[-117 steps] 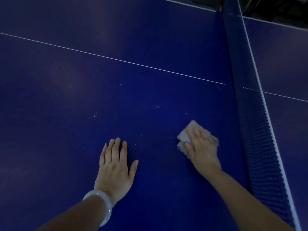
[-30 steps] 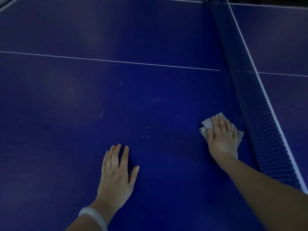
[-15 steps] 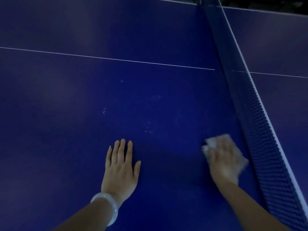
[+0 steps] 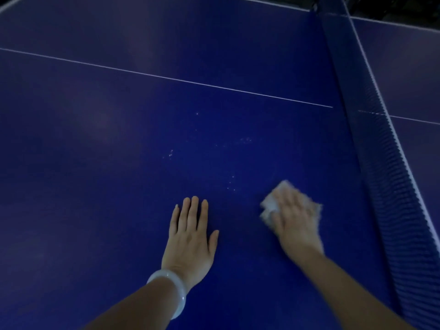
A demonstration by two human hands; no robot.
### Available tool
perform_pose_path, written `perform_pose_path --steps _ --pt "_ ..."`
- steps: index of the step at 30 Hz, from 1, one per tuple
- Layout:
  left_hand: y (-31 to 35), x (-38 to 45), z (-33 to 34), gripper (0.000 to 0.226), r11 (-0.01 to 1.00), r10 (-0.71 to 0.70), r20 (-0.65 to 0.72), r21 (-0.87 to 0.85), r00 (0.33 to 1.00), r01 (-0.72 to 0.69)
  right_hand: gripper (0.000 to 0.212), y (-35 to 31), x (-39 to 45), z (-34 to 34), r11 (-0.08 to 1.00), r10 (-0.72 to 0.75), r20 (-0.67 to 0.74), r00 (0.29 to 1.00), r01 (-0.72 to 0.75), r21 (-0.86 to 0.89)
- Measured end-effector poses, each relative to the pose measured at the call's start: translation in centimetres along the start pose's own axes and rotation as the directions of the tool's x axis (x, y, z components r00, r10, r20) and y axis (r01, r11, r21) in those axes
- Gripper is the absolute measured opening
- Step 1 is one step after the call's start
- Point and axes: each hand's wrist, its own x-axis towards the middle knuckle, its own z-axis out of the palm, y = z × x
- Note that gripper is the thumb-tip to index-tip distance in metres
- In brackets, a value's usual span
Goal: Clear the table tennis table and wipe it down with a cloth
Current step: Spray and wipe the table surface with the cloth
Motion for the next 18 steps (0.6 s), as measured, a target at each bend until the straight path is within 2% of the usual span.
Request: perform_pose_path --steps 1,3,5,6,7,8,9,10,11,13,15,16,17,18 --pt "0.0 0.0 0.0 0.067 1.000 0.003 0.000 -0.004 1.000 -0.003 0.057 1.9 1.0 0.0 0.974 0.204 -0.003 0.979 -0.202 0.104" --pt "0.0 0.0 -0.1 0.067 1.000 0.004 -0.004 -0.014 1.000 -0.004 0.056 4.1 3.0 -0.2 0.786 0.550 0.066 0.833 -0.543 0.297" --pt "0.1 0.0 -0.3 0.066 1.000 0.003 0.003 -0.028 1.000 -0.003 0.059 3.7 5.6 -1.1 0.624 0.699 0.153 0.699 -0.700 0.347" --pt "0.1 0.0 -0.3 0.066 0.999 0.002 0.005 -0.032 1.000 -0.002 0.059 2.4 6.9 -1.8 0.625 0.709 0.141 0.691 -0.708 0.329" --pt "0.1 0.0 -0.3 0.066 0.999 0.002 0.005 -0.033 1.000 -0.002 0.057 0.7 8.0 -2.5 0.693 0.662 0.095 0.743 -0.656 0.298" --pt "0.0 0.0 -0.2 0.066 0.999 0.003 0.006 -0.033 1.000 -0.003 0.055 -1.2 8.6 -3.1 0.804 0.547 0.036 0.836 -0.537 0.257" --pt "0.0 0.0 -0.2 0.066 1.000 0.003 0.009 -0.031 1.000 -0.003 0.057 -3.4 9.0 -3.3 0.928 0.337 -0.026 0.941 -0.327 0.180" --pt "0.1 0.0 -0.2 0.066 1.000 0.004 0.011 -0.028 1.000 -0.003 0.061 -5.6 8.7 -3.1 0.989 0.087 -0.038 0.995 -0.082 0.121" --pt "0.1 -0.1 -0.2 0.066 1.000 0.006 0.013 -0.026 1.000 -0.006 0.062 -7.1 8.1 -2.8 0.985 -0.128 -0.009 0.992 0.128 0.113" --pt "0.0 -0.1 -0.2 0.066 1.000 0.012 0.017 -0.029 1.000 -0.011 0.059 -7.2 6.6 -2.2 0.924 -0.352 -0.010 0.936 0.350 0.152" --pt "-0.1 -0.1 -0.1 0.066 0.999 0.011 0.016 -0.039 1.000 -0.011 0.063 -4.4 5.9 -1.9 0.913 -0.376 -0.031 0.926 0.376 0.158" --pt "-0.1 -0.1 -0.1 0.066 0.999 0.010 0.014 -0.044 1.000 -0.009 0.070 -2.5 6.0 -2.0 0.945 -0.303 -0.009 0.953 0.302 0.129" --pt "0.0 0.0 -0.1 0.066 0.999 0.009 0.015 -0.050 1.000 -0.008 0.074 -0.5 6.4 -1.9 0.981 -0.166 0.024 0.986 0.163 0.108" --pt "0.0 0.0 -0.2 0.066 0.998 0.008 0.017 -0.055 1.000 -0.007 0.073 1.2 7.1 -2.0 0.987 0.044 0.070 0.997 -0.054 0.154"
